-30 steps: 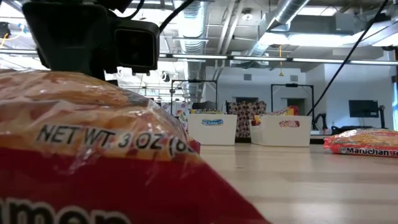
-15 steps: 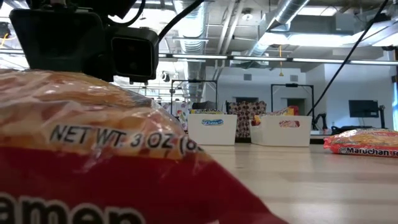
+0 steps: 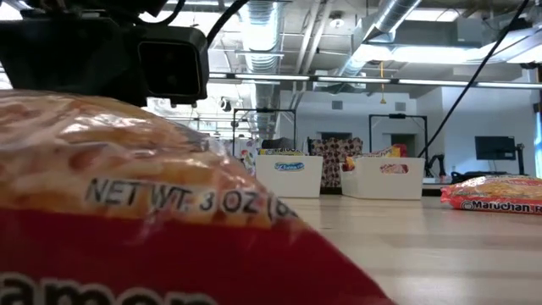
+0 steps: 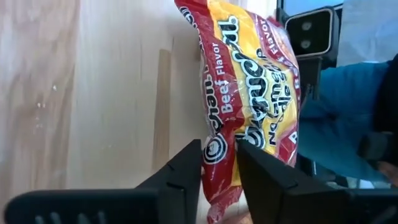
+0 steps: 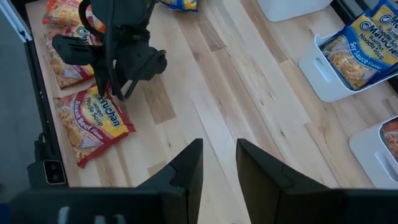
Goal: Sort Maruchan noodles
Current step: Put the red noodle pack into the right white bin
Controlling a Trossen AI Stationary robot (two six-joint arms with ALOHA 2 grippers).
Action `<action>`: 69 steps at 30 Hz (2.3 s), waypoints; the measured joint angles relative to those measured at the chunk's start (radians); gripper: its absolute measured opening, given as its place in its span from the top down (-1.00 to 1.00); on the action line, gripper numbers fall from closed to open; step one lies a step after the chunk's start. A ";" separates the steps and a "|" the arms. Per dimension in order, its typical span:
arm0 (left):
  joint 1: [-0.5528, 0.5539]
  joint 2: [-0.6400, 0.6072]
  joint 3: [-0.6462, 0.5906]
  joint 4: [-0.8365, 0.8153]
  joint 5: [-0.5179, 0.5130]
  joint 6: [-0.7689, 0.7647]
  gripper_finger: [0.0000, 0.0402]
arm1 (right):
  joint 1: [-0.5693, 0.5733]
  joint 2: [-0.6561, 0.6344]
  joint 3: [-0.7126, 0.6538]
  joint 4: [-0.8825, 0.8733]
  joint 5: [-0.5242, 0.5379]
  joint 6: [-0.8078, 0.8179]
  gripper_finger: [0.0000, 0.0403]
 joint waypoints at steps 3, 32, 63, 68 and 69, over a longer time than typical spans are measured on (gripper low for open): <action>-0.004 0.000 0.000 0.001 -0.019 0.004 0.67 | 0.000 0.000 0.000 0.000 0.000 0.000 0.40; 0.120 -0.223 0.000 -0.313 0.032 0.251 1.00 | -0.135 0.000 0.000 0.104 -0.029 -0.146 0.40; 0.398 -0.332 0.000 -0.559 0.042 0.453 1.00 | -0.744 -0.101 0.005 0.613 -0.443 -1.046 0.40; 0.420 -0.332 0.000 -0.559 0.038 0.448 1.00 | -0.850 -0.117 0.005 0.656 -0.529 -1.077 0.40; 0.425 -0.332 0.000 -0.558 0.038 0.448 1.00 | -0.871 -0.117 0.005 0.644 -0.528 -1.078 0.40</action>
